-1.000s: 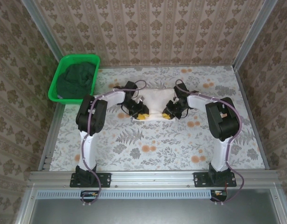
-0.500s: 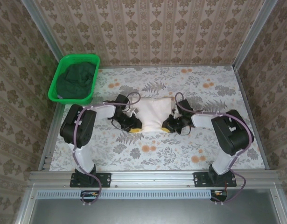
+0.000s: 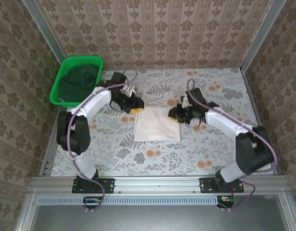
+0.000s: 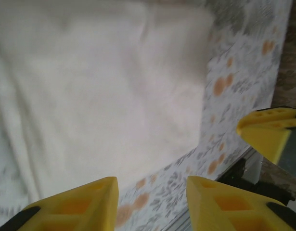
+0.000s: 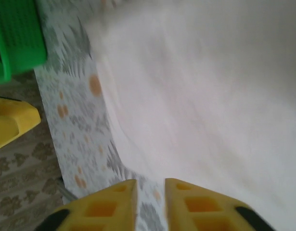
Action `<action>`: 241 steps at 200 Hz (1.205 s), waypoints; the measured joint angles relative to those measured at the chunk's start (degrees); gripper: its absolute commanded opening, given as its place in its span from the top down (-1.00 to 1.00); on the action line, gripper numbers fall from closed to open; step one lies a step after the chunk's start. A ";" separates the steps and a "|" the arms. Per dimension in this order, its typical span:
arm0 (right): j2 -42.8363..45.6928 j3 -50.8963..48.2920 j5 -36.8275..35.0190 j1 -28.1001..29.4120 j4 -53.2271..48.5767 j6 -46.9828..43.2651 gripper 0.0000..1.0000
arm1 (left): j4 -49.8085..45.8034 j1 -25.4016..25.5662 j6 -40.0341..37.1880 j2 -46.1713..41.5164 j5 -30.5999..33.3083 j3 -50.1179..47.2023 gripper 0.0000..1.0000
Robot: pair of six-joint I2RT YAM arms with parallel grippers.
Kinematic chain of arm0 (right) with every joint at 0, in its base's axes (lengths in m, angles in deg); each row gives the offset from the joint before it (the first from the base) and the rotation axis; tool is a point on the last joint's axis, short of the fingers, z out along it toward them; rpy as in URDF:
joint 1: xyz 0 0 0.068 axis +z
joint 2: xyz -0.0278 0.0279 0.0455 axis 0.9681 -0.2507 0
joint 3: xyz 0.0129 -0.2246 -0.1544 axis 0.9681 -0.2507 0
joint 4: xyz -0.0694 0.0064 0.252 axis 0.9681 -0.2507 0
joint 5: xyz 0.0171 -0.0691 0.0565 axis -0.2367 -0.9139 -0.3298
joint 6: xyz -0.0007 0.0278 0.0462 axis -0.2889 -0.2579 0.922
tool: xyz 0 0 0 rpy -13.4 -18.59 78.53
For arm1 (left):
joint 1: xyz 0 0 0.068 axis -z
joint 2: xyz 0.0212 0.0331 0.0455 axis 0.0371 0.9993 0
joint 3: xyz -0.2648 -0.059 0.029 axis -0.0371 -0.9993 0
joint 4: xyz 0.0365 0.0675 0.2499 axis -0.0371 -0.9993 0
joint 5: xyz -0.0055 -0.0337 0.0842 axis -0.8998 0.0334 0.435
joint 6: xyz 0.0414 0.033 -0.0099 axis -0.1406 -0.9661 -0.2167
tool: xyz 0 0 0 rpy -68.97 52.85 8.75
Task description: Fold and stack the t-shirts
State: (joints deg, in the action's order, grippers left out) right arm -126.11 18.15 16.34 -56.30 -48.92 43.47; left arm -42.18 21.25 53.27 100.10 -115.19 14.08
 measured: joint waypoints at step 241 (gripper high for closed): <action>-9.92 10.14 -9.33 -9.35 -5.84 -6.34 -0.56 | 4.79 -3.87 3.65 15.76 9.79 13.75 -1.00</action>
State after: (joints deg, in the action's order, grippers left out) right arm -136.03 28.30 7.01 -65.66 -54.75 37.13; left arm -37.39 17.38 56.92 115.86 -105.40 27.82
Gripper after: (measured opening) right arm 0.769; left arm 0.999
